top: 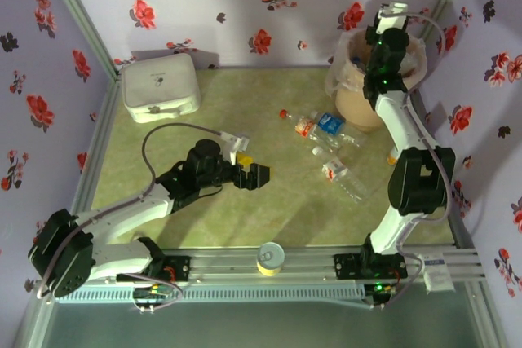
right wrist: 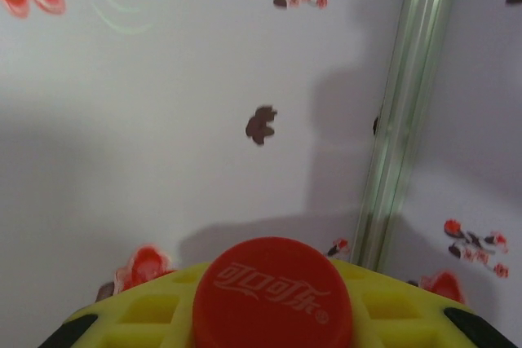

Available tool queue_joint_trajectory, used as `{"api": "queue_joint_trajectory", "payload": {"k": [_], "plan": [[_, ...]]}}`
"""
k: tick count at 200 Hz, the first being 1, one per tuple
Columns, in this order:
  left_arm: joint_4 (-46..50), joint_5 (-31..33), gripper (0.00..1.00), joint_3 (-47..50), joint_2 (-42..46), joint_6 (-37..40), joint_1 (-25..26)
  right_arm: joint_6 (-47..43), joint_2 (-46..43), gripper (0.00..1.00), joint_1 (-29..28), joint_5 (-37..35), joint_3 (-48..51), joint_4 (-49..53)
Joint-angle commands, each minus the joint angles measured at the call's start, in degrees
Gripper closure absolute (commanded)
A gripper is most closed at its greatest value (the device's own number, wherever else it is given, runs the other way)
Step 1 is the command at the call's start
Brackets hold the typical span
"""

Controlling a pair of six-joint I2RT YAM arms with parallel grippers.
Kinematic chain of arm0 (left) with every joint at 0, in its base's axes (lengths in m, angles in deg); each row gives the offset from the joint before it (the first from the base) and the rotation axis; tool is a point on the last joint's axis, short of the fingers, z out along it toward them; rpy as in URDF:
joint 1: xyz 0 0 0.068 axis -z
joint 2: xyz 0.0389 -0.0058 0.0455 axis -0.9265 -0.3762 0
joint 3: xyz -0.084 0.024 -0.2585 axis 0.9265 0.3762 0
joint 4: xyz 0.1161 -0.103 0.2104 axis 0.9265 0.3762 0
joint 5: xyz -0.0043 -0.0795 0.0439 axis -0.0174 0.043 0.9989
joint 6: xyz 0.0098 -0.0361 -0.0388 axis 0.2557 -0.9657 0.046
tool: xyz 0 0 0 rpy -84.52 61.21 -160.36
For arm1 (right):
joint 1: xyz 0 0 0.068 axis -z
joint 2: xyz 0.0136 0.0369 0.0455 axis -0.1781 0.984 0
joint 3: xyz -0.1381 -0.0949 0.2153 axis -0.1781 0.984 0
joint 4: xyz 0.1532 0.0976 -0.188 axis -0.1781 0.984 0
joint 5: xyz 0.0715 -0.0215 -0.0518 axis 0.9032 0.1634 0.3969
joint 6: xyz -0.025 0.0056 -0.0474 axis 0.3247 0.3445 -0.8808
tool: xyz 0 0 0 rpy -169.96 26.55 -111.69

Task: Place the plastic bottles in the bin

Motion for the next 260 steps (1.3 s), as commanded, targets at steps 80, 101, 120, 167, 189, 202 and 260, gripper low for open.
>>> {"api": "queue_joint_trajectory", "payload": {"k": [80, 101, 120, 167, 189, 202, 260], "plan": [[0.15, 0.71, 0.00, 0.67, -0.55, 0.01, -0.53, 17.20, 3.19, 0.97, 3.16, 2.38, -0.86, 23.90], [0.17, 0.71, 0.00, 0.76, -0.34, 0.00, -0.53, 19.52, 4.44, 0.96, 3.45, 4.02, -0.73, 27.29], [0.42, 0.92, 0.00, 0.65, -0.47, -0.37, -0.53, 21.62, 5.30, 0.92, 3.76, 7.35, -0.46, 29.52], [5.15, 5.10, 0.00, -0.42, -1.28, -1.79, -0.67, 22.24, 6.50, 0.72, 3.77, 8.79, -3.31, 34.77], [5.71, 5.84, 0.00, -1.20, -2.61, -3.41, -0.59, 21.41, 7.25, 0.53, 3.75, 9.10, -7.56, 38.62], [6.54, 6.00, 0.00, -1.93, -3.75, -3.99, -0.62, 21.05, 6.72, 0.42, 3.69, 9.53, -10.27, 41.01], [6.88, 6.04, 0.00, -3.52, -7.99, -5.40, -0.62, 18.68, 0.64, 0.18, 3.68, 10.71, -19.17, 48.87]]}}
